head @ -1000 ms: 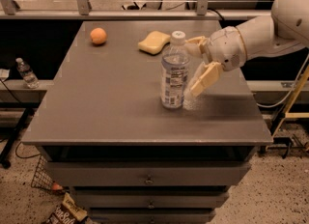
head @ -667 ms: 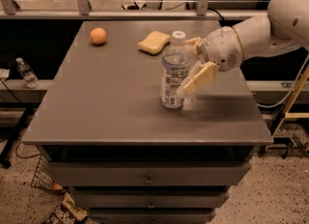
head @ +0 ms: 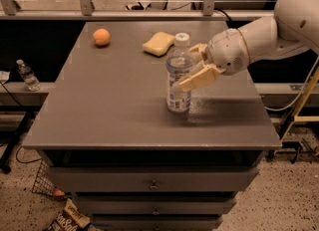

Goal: Knock blue plastic bottle over

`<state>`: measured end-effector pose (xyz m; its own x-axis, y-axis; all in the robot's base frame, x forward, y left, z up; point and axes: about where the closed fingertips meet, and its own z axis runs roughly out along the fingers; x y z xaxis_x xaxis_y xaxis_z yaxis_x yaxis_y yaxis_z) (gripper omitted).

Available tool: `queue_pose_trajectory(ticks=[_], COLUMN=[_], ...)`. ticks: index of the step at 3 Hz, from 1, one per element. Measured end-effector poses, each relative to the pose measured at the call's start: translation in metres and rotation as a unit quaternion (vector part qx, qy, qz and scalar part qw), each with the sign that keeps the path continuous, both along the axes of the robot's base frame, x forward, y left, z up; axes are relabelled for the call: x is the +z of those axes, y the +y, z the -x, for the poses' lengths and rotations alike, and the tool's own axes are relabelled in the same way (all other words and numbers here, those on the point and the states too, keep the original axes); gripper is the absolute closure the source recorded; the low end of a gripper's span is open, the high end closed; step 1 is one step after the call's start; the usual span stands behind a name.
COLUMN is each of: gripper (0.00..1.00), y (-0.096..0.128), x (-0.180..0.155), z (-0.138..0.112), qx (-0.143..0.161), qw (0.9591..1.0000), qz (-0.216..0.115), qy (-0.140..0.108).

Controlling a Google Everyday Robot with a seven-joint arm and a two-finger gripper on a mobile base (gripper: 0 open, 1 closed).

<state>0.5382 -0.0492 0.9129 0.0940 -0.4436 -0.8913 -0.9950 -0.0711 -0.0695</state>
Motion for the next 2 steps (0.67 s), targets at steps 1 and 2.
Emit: queue_pose_trajectory(ticks=[1, 2], gripper=[0.84, 1.0], y=[0.0021, 0.0004], x=[0.0061, 0.0145], z=[0.0015, -0.0001], qx=[-0.002, -0.01], qw=[0.9985, 0.9905], qz=[0.051, 0.128], qy=[-0.022, -0.05])
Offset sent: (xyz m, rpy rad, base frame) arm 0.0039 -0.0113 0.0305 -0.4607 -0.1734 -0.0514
